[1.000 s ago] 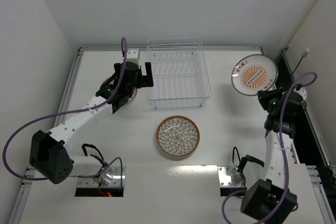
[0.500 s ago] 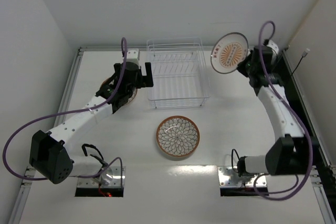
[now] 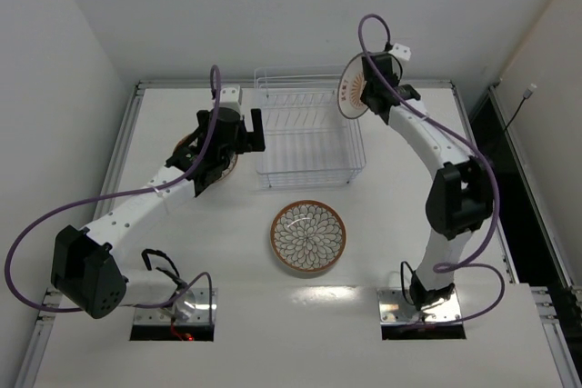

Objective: Load the plates into the dish rack

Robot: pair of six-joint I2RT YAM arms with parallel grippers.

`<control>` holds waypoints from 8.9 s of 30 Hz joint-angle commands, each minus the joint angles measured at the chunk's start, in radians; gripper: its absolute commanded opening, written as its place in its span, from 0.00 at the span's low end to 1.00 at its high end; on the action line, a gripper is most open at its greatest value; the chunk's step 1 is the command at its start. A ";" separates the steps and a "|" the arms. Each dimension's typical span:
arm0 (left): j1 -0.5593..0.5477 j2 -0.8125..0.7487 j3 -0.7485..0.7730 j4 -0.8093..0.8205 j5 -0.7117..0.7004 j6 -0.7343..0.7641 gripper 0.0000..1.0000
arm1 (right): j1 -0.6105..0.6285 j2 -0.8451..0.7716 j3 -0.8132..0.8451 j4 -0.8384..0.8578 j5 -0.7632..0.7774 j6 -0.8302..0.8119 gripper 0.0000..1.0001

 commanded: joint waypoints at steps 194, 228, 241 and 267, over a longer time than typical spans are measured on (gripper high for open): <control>-0.005 -0.075 0.049 -0.030 -0.039 -0.043 1.00 | 0.329 0.302 0.364 0.602 0.662 -0.825 0.00; -0.005 -0.084 0.049 -0.030 -0.048 -0.043 1.00 | 0.427 0.437 0.286 0.412 0.623 -0.661 0.05; -0.005 -0.093 0.049 -0.030 -0.039 -0.043 1.00 | 0.466 0.485 0.329 0.287 0.567 -0.506 0.25; -0.005 -0.093 0.049 -0.030 -0.039 -0.043 1.00 | 0.355 0.402 0.388 0.201 0.456 -0.316 0.30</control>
